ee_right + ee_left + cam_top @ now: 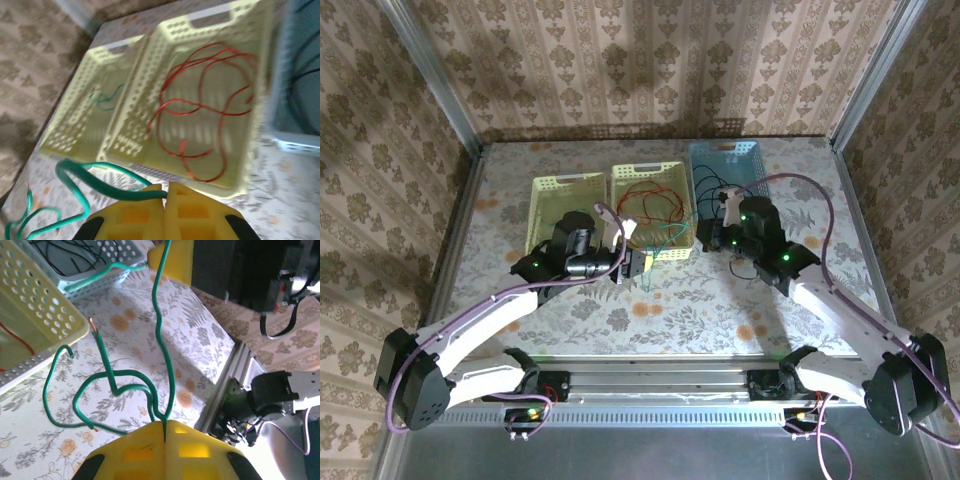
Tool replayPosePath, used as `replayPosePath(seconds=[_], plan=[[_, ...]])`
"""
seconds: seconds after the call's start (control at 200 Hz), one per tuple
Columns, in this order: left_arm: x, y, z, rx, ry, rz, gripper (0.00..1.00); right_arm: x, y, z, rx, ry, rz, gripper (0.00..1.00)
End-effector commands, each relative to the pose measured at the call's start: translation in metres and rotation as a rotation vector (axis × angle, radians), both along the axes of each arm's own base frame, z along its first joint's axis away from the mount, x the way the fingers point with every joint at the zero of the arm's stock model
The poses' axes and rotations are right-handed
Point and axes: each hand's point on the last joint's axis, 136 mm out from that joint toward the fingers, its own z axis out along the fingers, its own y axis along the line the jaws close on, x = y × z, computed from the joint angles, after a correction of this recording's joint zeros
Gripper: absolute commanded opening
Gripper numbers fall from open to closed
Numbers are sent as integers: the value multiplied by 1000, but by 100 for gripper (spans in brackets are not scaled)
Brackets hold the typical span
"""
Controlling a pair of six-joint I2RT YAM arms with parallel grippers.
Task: Untangle the cables
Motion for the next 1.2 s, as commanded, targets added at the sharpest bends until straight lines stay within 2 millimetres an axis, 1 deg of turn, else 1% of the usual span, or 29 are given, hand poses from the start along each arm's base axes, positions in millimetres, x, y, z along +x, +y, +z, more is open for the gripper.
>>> replayPosePath(seconds=[0.0,0.085,0.195,0.215,0.32,0.38,0.52,0.595,0.615,0.63,0.72,0.78,0.825,0.85,0.95,0.995,1.065,1.095,1.125,1.145,1.175,1.195], plan=[[-15,-4,16,-33,-17,-88,0,2,-52,-8,-74,18,-218,0],[-17,-1,17,-28,-25,-88,0,-1,-88,-9,-90,23,-355,0],[-14,10,18,-14,-44,-58,0,-11,-130,-10,-104,32,-508,0],[-8,14,17,-2,-54,-22,0,-14,-137,-11,-105,37,-534,0],[5,33,24,-4,-74,65,0,-28,-172,-17,-111,64,-669,0],[15,48,27,10,-91,136,0,-33,-184,-21,-88,75,-711,0],[48,87,30,58,-144,349,0,-37,-189,-18,-58,65,-708,0],[68,111,28,90,-145,473,0,-37,-189,-11,-61,44,-699,0],[71,114,27,100,-141,495,0,-36,-188,-8,-58,36,-692,0],[78,123,26,107,-136,535,0,-36,-188,-6,-58,31,-689,0],[95,141,27,105,-126,608,0,-38,-194,3,-68,15,-714,0],[103,155,23,123,-109,650,0,-42,-204,8,-84,6,-757,0],[108,162,19,139,-98,668,0,-42,-204,12,-79,-7,-749,0],[111,165,16,149,-91,675,0,-42,-203,14,-73,-12,-741,0],[125,174,2,212,-69,704,0,-37,-188,19,-39,-22,-656,0],[134,178,-5,238,-67,722,0,-36,-180,21,-18,-27,-613,0],[149,186,-21,312,-50,763,0,-33,-167,26,2,-37,-551,0],[155,190,-28,346,-40,780,7,-32,-160,31,7,-50,-515,0],[161,194,-33,377,-26,803,19,-32,-153,36,6,-61,-482,0],[165,196,-36,389,-22,816,31,-32,-147,38,5,-69,-458,0],[169,196,-36,394,-25,821,53,-33,-137,44,-3,-84,-414,0],[172,196,-35,389,-31,824,66,-33,-130,48,-7,-94,-386,0]])
